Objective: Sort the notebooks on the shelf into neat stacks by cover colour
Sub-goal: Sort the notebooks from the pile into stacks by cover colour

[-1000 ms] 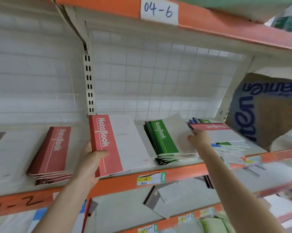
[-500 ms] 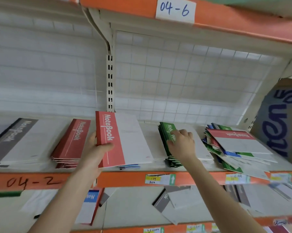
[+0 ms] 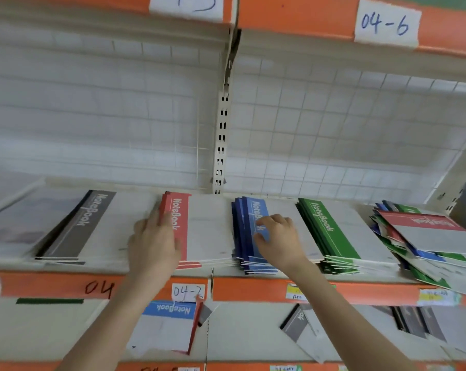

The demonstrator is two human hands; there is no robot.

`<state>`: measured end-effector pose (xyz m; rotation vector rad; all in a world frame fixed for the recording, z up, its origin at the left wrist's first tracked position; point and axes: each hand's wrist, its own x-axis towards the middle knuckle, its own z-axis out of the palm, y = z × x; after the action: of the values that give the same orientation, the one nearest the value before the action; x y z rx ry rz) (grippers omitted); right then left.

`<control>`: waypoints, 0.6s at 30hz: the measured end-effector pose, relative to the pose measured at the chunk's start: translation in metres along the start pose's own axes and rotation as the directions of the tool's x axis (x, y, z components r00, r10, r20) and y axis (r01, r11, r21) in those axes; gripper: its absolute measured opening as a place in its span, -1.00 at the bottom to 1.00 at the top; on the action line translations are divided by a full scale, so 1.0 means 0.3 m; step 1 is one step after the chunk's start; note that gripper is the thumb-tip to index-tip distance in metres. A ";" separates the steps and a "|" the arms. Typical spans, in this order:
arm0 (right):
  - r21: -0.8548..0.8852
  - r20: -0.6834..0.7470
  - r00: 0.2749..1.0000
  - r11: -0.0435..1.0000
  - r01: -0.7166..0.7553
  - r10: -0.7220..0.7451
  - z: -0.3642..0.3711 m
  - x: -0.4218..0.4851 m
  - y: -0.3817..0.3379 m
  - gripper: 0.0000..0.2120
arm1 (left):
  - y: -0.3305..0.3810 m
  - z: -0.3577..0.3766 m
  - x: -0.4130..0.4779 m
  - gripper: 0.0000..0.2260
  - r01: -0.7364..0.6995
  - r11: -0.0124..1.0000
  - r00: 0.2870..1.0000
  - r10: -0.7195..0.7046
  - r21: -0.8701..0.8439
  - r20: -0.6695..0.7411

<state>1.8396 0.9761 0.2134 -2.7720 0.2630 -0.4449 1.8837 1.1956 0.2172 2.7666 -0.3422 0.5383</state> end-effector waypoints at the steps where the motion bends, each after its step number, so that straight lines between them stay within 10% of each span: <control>1: -0.005 0.005 1.000 1.000 -0.007 0.007 0.003 -0.001 -0.010 -0.69 | 0.010 0.019 -0.013 -0.51 -0.077 0.996 0.996 0.079 0.044 -0.042; 6: 0.036 -0.025 0.997 0.997 -0.067 0.068 0.006 -0.011 -0.033 -0.69 | 0.084 0.126 -0.109 -0.66 -0.384 0.922 0.923 0.383 0.044 0.025; 18: 0.052 -0.174 0.956 0.972 -0.230 0.236 -0.071 -0.109 0.091 -0.73 | 0.147 0.150 -0.035 -0.44 -0.456 0.890 0.874 0.452 -0.020 0.181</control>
<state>1.7985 0.9523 0.2142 -2.6294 0.6133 -0.6311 1.8763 1.1414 0.1841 2.7612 -1.0552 0.3915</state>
